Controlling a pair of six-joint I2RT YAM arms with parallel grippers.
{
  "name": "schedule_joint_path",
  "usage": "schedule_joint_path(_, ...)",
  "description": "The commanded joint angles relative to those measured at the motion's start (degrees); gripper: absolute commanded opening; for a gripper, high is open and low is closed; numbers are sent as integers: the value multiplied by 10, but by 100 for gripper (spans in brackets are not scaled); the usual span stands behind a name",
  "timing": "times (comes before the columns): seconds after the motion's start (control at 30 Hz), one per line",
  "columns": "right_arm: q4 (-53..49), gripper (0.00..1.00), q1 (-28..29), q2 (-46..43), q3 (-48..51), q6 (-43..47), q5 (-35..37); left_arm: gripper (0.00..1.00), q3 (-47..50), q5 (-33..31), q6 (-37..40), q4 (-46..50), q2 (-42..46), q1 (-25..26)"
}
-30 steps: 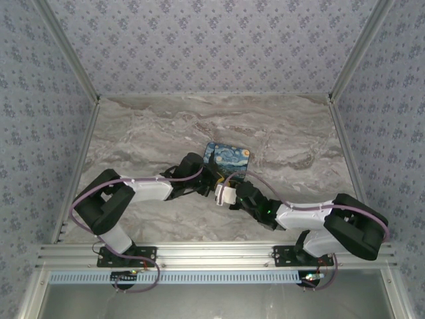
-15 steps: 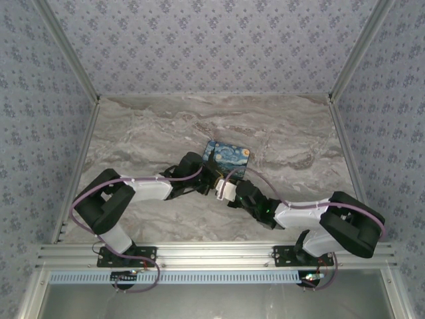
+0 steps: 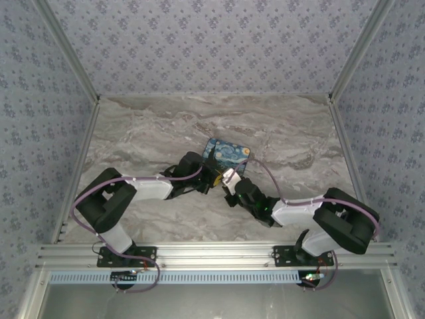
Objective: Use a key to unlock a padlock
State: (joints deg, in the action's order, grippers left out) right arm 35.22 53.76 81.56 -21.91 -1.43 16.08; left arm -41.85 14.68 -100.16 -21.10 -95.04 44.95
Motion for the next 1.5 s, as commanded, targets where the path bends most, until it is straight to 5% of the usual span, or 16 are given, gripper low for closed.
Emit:
schedule_joint_path(0.0,18,0,0,10,-14,-70,2,0,-15,54,-7,-28,-2,11)
schedule_joint_path(0.3,-34,0,-34,-15,-19,-125,-74,0,-16,46,7,-23,-2,9)
schedule_joint_path(0.43,-28,0,-46,-16,-9,-169,-101,18,-16,40,18,-12,2,8)
schedule_joint_path(0.6,-30,0,-69,-22,2,-200,-124,27,-13,21,33,25,29,8)
schedule_joint_path(0.9,-6,0,-118,-44,35,-294,-197,58,-21,-14,83,126,106,5)
schedule_joint_path(1.2,19,0,-165,-73,67,-448,-270,75,-92,-102,236,292,209,-11)
schedule_joint_path(1.47,24,0,-200,-40,72,-583,-324,83,-130,-152,339,335,250,-36)
